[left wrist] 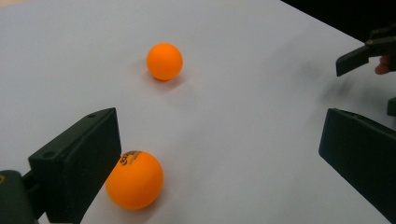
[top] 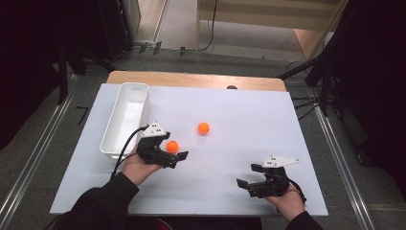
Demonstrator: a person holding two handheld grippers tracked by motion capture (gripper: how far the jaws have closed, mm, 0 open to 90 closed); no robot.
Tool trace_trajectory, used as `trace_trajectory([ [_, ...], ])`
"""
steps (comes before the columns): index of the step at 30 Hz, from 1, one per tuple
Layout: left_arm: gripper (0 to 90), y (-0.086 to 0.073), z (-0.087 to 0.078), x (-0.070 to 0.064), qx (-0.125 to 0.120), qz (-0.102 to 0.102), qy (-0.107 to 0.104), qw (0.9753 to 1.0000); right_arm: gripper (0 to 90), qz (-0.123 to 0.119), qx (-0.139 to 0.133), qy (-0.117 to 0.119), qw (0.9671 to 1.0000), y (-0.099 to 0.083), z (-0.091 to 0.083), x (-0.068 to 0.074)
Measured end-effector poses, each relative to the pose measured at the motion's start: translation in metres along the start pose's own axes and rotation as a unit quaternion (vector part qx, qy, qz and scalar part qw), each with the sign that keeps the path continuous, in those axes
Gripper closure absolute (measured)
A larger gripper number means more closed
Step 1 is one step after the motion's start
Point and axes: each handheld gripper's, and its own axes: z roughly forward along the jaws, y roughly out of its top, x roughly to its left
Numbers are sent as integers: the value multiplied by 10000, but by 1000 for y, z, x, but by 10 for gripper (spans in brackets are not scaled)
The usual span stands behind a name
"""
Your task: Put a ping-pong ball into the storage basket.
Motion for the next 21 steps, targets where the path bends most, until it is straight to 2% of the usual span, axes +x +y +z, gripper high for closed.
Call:
trace_trajectory([
  [3, 0, 3, 2, 1, -17, -10, 145, 9999, 123, -4, 9, 2, 10000, 0, 0, 0],
  [14, 0, 9, 10, 10, -187, -306, 417, 9985, 123, -29, 30, 13, 10000, 0, 1, 1],
  [21, 0, 9, 14, 14, -262, -291, 627, 9973, 123, -45, 73, -4, 10000, 0, 2, 2],
])
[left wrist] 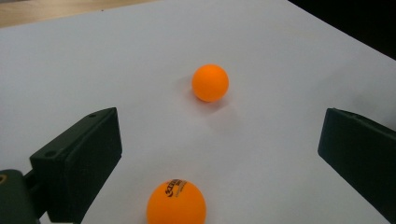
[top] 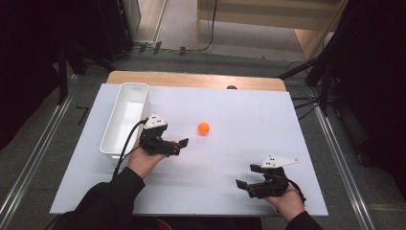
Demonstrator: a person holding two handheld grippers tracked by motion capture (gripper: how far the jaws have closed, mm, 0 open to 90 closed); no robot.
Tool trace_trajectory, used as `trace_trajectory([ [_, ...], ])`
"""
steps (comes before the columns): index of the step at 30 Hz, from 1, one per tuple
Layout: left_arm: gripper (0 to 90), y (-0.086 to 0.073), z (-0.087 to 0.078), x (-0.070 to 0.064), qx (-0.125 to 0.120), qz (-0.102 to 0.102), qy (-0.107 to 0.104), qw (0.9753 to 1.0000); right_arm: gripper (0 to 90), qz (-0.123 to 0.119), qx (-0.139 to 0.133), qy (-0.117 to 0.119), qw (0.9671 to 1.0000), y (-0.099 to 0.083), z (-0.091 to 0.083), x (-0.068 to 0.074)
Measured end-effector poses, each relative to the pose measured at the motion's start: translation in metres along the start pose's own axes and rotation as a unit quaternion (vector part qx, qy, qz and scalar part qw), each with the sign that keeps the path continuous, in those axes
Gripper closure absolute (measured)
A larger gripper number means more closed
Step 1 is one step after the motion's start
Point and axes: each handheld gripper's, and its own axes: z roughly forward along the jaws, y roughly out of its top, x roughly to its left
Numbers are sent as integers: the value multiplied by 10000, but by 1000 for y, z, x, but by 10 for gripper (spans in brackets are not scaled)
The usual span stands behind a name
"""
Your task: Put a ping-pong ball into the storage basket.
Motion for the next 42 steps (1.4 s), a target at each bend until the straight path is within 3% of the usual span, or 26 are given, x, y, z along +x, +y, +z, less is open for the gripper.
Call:
trace_trajectory([
  [4, 0, -2, 0, -1, -37, -2, 77, 10000, 123, 20, -16, 40, 10000, 0, 0, 2],
  [12, 15, -6, 0, 1, -198, -46, -18, 9998, 123, -53, -37, 33, 10000, 0, 0, 1],
  [34, 15, -13, 6, 0, 21, -15, 137, 9999, 123, -50, -14, 36, 10000, 0, 0, 2],
  [42, 15, -19, 8, 1, 76, -133, 121, 9998, 123, -47, 1, 47, 10000, 0, 0, 2],
])
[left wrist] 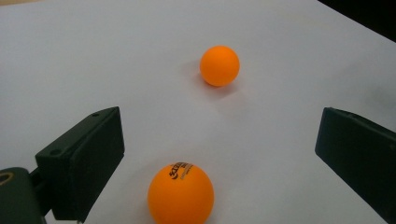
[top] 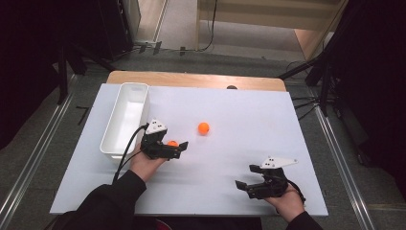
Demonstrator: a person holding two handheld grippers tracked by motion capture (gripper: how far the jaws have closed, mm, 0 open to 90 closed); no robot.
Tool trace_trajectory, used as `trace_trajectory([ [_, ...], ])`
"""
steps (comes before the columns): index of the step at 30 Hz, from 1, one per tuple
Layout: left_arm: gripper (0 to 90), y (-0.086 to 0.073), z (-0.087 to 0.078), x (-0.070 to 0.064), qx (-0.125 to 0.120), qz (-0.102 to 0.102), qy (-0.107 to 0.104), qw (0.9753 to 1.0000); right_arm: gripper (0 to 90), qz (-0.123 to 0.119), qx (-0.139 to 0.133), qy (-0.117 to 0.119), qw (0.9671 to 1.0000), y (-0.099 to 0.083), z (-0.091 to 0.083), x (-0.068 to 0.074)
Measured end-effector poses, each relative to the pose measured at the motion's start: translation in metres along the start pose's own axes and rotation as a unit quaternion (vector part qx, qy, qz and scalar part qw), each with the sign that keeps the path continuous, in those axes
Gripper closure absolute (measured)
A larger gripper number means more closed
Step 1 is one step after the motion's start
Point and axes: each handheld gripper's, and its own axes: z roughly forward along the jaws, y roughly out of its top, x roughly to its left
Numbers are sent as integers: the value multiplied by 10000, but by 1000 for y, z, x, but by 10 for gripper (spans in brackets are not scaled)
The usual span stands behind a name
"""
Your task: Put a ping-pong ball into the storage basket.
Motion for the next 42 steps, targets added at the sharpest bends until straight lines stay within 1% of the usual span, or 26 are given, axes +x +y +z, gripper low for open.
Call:
trace_trajectory([
  [7, 15, -5, 4, 2, 94, -50, 1, 9999, 123, -26, 9, -7, 10000, 0, 1, 0],
  [9, 15, -6, 5, 2, 125, -95, -4, 9999, 123, -27, 25, 3, 10000, 0, 1, 0],
  [13, 15, -9, 8, 2, 180, -68, 45, 9998, 123, -37, 31, 14, 10000, 0, 1, 0],
  [15, 15, -11, 8, 1, 157, -89, 35, 9998, 123, -35, 33, 15, 10000, 0, 1, 0],
  [17, 15, -13, 9, 2, 193, -109, 9, 9998, 123, -42, 40, 19, 10000, 0, 1, 0],
  [18, 15, -14, 10, 1, 202, -151, 21, 9997, 123, -46, 42, 19, 10000, 0, 1, 0],
  [23, 15, -18, 11, 2, 283, -17, 196, 9994, 123, -61, 49, 23, 10000, 0, 1, 1],
  [24, 15, -18, 12, 4, 304, -9, 186, 9994, 123, -58, 56, 30, 10000, 0, 1, 1],
  [26, 15, -20, 14, 5, 321, -92, 168, 9993, 123, -64, 57, 22, 10000, 0, 1, 1],
  [27, 15, -20, 14, 5, 368, -78, 172, 9991, 123, -64, 62, 27, 10000, 0, 1, 1],
  [29, 15, -21, 15, 5, 379, -42, 216, 9990, 123, -73, 63, 30, 9999, 0, 1, 1],
  [31, 15, -22, 17, 5, 419, -67, 236, 9988, 123, -87, 76, 19, 9999, 0, 2, 1],
  [34, 15, -24, 20, 7, 509, -24, 268, 9983, 123, -88, 85, 29, 9999, 0, 2, 1],
  [35, 15, -25, 21, 7, 496, -68, 285, 9983, 123, -87, 86, 30, 9999, 0, 2, 2],
  [37, 15, -26, 23, 7, 568, -30, 264, 9980, 123, -90, 89, 12, 9999, 0, 2, 1],
  [39, 15, -27, 25, 7, 636, 54, 316, 9975, 123, -70, 92, 8, 9999, 0, 1, 1],
  [42, 15, -29, 27, 7, 726, 90, 386, 9966, 123, -60, 81, 3, 9999, 0, 1, 1],
])
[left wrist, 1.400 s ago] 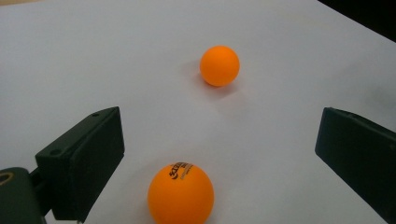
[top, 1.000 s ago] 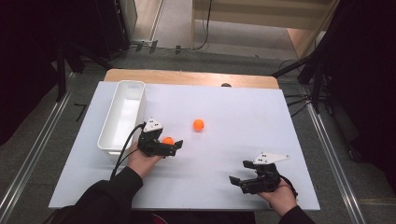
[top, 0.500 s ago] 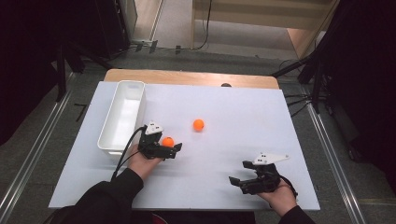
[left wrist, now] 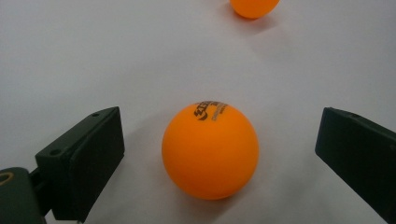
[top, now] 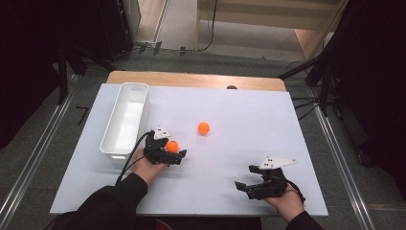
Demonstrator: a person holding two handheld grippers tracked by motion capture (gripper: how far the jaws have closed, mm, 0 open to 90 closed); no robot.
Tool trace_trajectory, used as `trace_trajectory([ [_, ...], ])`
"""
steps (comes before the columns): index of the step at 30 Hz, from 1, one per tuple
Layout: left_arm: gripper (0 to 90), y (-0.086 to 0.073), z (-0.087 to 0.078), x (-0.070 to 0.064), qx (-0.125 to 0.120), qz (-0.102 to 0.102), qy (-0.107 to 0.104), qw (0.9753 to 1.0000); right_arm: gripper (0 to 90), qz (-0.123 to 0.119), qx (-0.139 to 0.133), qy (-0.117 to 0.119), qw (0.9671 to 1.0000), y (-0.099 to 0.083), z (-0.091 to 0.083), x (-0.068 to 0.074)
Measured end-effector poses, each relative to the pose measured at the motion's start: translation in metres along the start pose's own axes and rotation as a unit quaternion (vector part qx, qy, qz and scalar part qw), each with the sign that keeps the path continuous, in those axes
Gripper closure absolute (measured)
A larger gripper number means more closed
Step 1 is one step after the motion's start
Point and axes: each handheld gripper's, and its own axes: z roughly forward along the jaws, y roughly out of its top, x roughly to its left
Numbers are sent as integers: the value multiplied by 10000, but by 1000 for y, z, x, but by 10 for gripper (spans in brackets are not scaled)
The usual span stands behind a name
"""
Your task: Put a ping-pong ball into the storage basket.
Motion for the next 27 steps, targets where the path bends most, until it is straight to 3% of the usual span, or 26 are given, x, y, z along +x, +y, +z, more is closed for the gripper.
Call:
trace_trajectory([
  [4, 22, 0, 2, 0, 51, -34, 89, 9999, 123, -22, 6, 1, 10000, 0, 0, 0],
  [10, 23, 0, 3, -3, 123, 124, 211, 9996, 123, -36, 21, 3, 10000, 0, 1, 0],
  [16, 69, 0, 4, -8, 201, 295, 489, 9982, 123, -28, 14, -12, 10000, 0, 0, 0],
  [21, 106, -1, 4, -10, 152, 339, 576, 9977, 123, -28, 14, -9, 10000, 0, 1, 0],
  [27, 145, -1, 3, -11, 127, 367, 537, 9978, 123, -35, 21, -12, 10000, 0, 0, 0],
])
